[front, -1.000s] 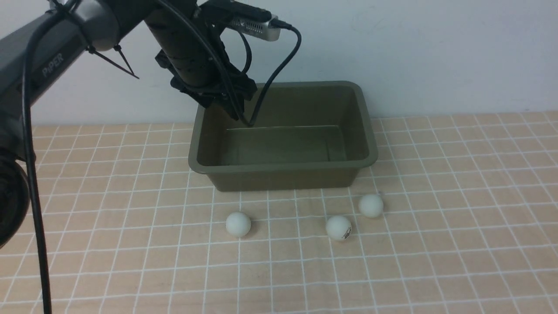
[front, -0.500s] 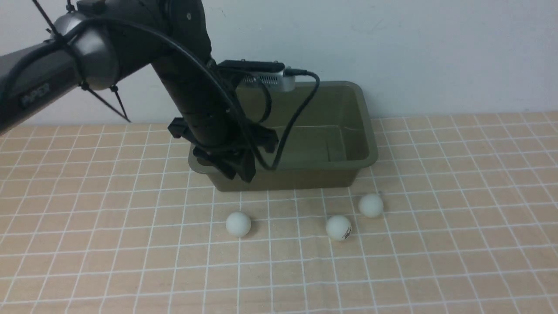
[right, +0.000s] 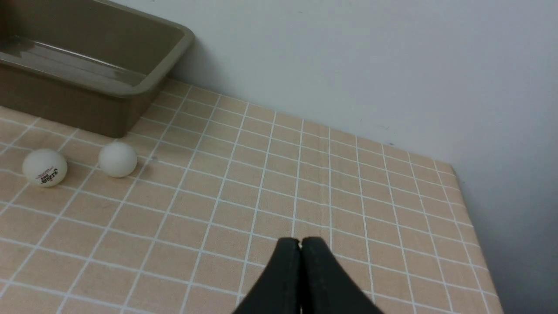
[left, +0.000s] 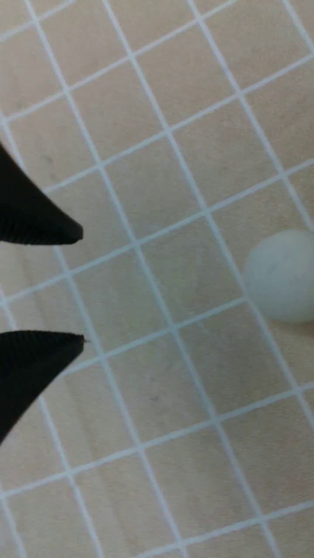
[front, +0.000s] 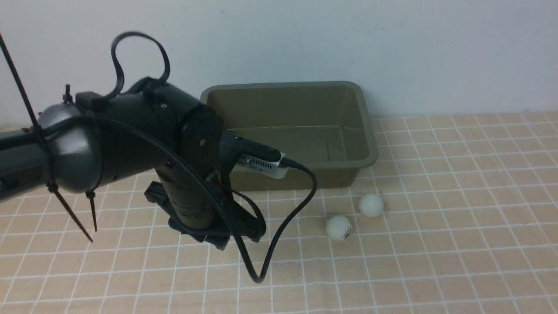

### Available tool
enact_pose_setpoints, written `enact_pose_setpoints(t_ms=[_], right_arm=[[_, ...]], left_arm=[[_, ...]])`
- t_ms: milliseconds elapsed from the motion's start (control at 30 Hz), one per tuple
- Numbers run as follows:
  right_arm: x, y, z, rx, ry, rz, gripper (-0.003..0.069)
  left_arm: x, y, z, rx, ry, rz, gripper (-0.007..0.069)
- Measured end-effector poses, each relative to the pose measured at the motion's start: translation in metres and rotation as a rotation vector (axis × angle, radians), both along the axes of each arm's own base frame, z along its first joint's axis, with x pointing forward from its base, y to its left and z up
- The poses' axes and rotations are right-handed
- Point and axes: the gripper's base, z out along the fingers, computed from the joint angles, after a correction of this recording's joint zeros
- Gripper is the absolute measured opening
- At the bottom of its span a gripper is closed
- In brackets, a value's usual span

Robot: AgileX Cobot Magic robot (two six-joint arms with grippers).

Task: Put the table tennis balls into the box on the light coffee tablecloth.
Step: 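Reach for and grasp a ping pong ball on the table beside the basket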

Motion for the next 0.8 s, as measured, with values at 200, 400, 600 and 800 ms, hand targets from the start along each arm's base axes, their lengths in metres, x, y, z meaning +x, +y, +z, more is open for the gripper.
enact_pose_setpoints(t_ms=[200,400,600,800], right_arm=[[0.000,0.000,0.000,0.000,0.000,0.000,-0.0018],[0.000,0.000,0.000,0.000,0.001,0.000,-0.0018],[0.000,0.000,0.000,0.000,0.001,0.000,-0.0018],[0.000,0.000,0.000,0.000,0.001,0.000,-0.0018]], left_arm=[[0.016,-0.012,0.002,-0.181,-0.193,0.080,0.0412],[0.024,-0.013,-0.009,-0.189,-0.213,0.157,0.0446],[0.032,-0.012,-0.035,-0.137,-0.184,0.253,0.0446],[0.041,-0.015,-0.060,-0.123,-0.197,0.297,0.0446]])
